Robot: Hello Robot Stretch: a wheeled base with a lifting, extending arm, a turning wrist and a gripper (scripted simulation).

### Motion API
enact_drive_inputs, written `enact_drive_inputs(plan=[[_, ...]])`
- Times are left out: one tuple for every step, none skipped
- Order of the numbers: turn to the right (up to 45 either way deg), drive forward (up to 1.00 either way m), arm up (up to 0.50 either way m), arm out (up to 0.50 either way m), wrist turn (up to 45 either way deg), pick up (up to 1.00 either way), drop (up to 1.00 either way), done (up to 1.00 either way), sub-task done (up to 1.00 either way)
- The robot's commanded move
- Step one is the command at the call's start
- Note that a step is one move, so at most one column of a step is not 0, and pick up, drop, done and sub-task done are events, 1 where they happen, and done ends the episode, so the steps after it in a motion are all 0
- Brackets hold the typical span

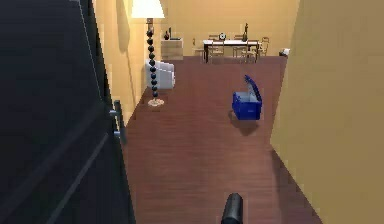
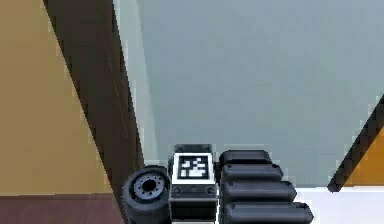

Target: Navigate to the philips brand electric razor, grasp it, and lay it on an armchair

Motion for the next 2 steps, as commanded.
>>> enact_drive_inputs(plan=[[0.0, 1.00, 0.00, 0.00, 0.0, 0.00, 0.00, 0.00, 0.00], [-9.0, 0.00, 0.00, 0.00, 0.0, 0.00, 0.00, 0.00, 0.00]])
